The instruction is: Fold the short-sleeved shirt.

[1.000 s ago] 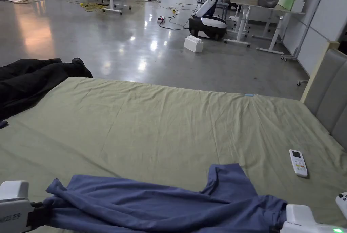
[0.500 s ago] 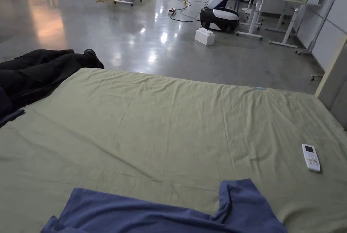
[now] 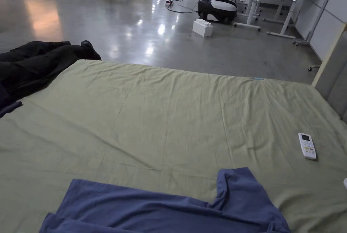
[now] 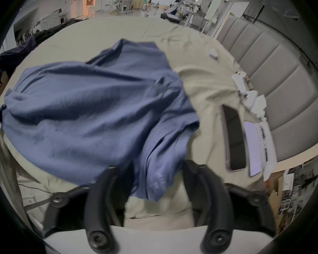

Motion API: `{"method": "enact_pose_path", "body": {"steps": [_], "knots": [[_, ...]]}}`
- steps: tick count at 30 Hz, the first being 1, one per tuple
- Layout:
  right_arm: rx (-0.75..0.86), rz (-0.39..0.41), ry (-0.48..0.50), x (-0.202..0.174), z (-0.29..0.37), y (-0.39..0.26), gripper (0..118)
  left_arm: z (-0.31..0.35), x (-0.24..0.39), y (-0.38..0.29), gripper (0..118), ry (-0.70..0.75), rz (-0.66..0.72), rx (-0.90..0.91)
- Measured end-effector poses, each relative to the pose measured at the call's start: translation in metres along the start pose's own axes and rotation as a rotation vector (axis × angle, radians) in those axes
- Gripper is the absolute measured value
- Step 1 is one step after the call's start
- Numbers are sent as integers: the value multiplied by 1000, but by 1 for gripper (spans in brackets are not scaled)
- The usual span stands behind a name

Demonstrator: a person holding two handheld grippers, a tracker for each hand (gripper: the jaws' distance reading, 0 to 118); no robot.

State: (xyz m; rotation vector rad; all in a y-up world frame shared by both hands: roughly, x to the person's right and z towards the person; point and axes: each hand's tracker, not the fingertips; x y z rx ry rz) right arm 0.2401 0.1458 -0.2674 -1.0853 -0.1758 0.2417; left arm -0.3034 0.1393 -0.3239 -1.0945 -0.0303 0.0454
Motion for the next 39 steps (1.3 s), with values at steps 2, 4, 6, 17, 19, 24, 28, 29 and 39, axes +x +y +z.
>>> {"method": "enact_pose_path", "body": {"steps": [2, 4, 6, 17, 19, 24, 28, 29, 39], "knots": [[60, 1, -36, -2, 17, 10, 77, 8, 4, 6, 40, -9, -11, 45], [132, -10, -52, -3, 35, 24, 79, 17, 11, 16, 53, -6, -33, 110], [217, -39, -58, -5, 49, 38, 79, 26, 19, 26, 53, -8, -57, 192], [822, -215, 20, -38, 87, 87, 43, 80, 76, 70, 21, 26, -32, 731], [876, -212, 3, -46, 91, 92, 27, 89, 84, 71, 12, 24, -29, 801], [1003, -214, -7, -56, 104, 99, 2, 98, 91, 74, 2, 33, -44, 888], [1032, -198, -15, -59, 111, 105, 1, 98, 85, 81, 1, 31, -52, 886], [1035, -194, -19, -58, 111, 107, 1, 94, 81, 84, 1, 47, -53, 872], [977, -200, -3, -54, 93, 115, 1, 4, 13, 150, 1, -33, -40, 368]]}}
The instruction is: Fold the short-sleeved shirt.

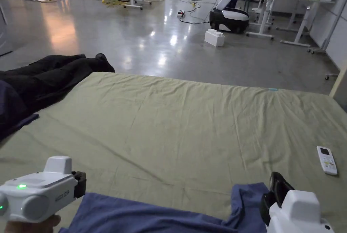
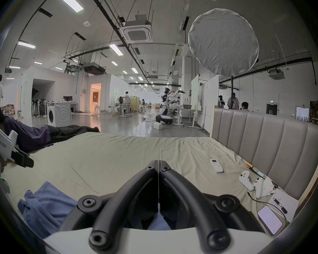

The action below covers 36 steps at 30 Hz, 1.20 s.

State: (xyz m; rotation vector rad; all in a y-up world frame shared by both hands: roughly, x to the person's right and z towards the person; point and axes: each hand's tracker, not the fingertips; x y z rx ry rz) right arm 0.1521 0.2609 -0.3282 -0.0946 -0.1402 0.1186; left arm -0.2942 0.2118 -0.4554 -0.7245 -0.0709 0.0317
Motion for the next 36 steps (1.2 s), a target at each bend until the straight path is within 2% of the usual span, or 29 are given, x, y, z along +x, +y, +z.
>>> {"method": "enact_pose_path", "body": {"steps": [2, 3, 6, 8, 9, 15, 18, 19, 21, 22, 26, 28, 29, 31, 32, 35, 36], "knots": [[-26, 2, -3, 2, -4, -4, 1, -26, -6, 2, 2, 0, -9, -92], [-38, 1, -4, 3, -4, -7, 1, -39, -10, 2, 7, 2, -15, -133], [-77, -1, -14, 8, -8, -15, 1, -69, -16, 3, 35, -15, -15, -260], [-100, 3, -24, 12, -11, -23, 1, -88, -16, 1, 61, -31, -10, -311], [-112, 4, -29, 14, -12, -25, 1, -91, -16, -1, 65, -30, -2, -323], [-185, -4, -56, 27, -17, -41, 1, -126, -4, -7, 65, 6, -33, -391], [-227, -15, -66, 34, -19, -49, 1, -139, -3, -5, 60, 33, -106, -393], [-239, -16, -73, 36, -19, -53, 1, -139, -1, -4, 50, 38, -117, -386], [-263, -20, -82, 42, -22, -58, 1, -141, 1, -7, 12, 33, -119, -371], [-275, -25, -85, 45, -24, -61, 1, -142, 3, -7, 5, 25, -125, -357], [-375, -51, -98, 61, -41, -68, 1, -140, 18, -12, 4, 8, -169, -355], [-454, -89, -79, 74, -56, -72, 4, -136, 14, -9, 3, 7, -163, -346], [-524, -103, -92, 81, -65, -75, 16, -122, 19, -10, 3, -7, -130, -327], [-578, -89, -55, 93, -89, -78, 20, -112, 15, -8, 3, -8, -101, -296], [-644, -79, -46, 98, -103, -81, 28, -106, 14, -7, 3, -2, -102, -278], [-790, -103, -12, 112, -142, -96, 63, -84, 12, -4, 3, -19, -64, -223], [-826, -117, -5, 115, -153, -101, 65, -79, 11, -3, 3, -24, -58, -210]]}}
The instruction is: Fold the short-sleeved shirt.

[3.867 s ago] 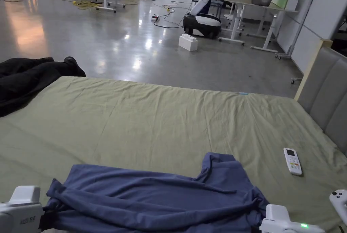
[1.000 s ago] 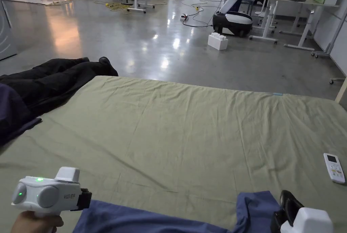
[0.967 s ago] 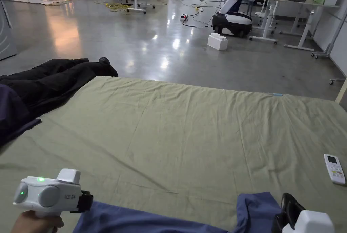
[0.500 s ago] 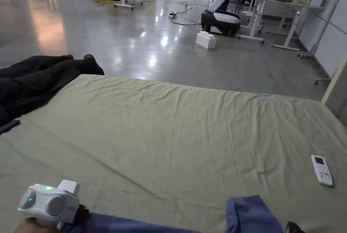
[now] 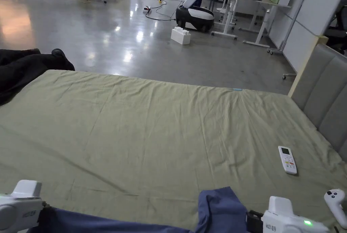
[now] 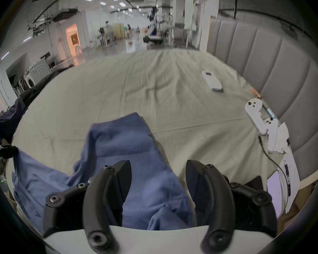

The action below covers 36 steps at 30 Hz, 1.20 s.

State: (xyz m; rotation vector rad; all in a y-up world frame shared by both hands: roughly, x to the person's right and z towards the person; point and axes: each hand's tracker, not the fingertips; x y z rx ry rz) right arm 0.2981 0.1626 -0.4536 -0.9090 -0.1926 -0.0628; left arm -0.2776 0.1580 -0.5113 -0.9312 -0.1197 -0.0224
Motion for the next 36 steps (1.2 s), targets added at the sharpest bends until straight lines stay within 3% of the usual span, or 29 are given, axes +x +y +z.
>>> {"method": "enact_pose_path", "body": {"steps": [4, 7, 11, 17, 18, 20, 22, 27, 36], "knots": [[-99, 23, -2, 3, -44, 14, 77, 19, 1, -4, 3, -2, 17, 45], [-180, 1, 50, -1, -68, 18, 78, 23, 1, -7, 3, 0, 25, 59], [-228, 56, 29, -13, -91, 19, 81, 25, 2, -9, 3, -2, 46, 62], [-215, 143, -17, -28, -86, 24, 53, 23, 3, -11, 3, 10, 43, 62], [-216, 137, -14, -26, -86, 24, 40, 23, 3, -11, 3, 10, 45, 61], [-200, 119, -23, -23, -81, 24, 1, 24, 2, -12, 3, 7, 50, 62], [-174, 138, -34, -18, -76, 23, 1, 22, 3, -12, 3, 7, 54, 60], [-133, 48, 42, -5, -60, 15, 1, 24, 4, -15, 3, 4, 63, 62], [26, 26, 96, 7, 14, 2, 1, 47, -5, -21, 3, -27, 96, 100]]}}
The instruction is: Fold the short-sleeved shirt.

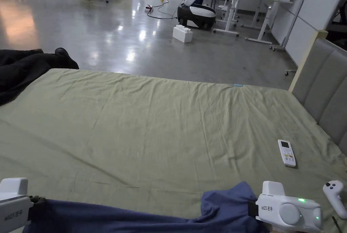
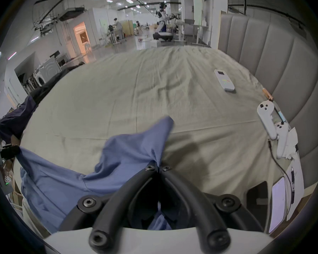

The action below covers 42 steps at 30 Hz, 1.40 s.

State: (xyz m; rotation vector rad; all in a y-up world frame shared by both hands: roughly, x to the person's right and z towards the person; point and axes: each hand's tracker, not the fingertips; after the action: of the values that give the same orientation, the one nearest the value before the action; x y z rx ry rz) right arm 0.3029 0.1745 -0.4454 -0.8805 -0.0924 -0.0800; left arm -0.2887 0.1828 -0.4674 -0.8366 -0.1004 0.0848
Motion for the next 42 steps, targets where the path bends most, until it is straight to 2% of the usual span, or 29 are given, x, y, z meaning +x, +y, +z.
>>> {"method": "enact_pose_path", "body": {"steps": [10, 18, 21, 26, 33, 39, 41, 42], "knots": [[84, 27, 26, 5, 84, -20, 1, 45, -17, -15, 3, -54, -14, 55], [53, 95, 2, 5, 130, -72, 1, 79, -31, -48, 3, -92, -33, 61], [6, 98, -12, 6, 139, -96, 1, 93, -27, -63, 3, -95, -48, 41], [-101, 103, -34, 8, 134, -136, 1, 102, -29, -94, 3, -88, -98, -78], [-219, 131, -73, 8, 93, -170, 1, 75, -34, -129, 3, -66, -145, -247], [-204, 164, -103, -1, 79, -177, 2, 52, -27, -139, 4, -20, -157, -260], [-198, 173, -112, -3, 78, -178, 10, 51, -25, -140, 6, -9, -147, -259], [-197, 178, -116, -4, 79, -178, 19, 52, -26, -140, 8, -9, -148, -256]]}}
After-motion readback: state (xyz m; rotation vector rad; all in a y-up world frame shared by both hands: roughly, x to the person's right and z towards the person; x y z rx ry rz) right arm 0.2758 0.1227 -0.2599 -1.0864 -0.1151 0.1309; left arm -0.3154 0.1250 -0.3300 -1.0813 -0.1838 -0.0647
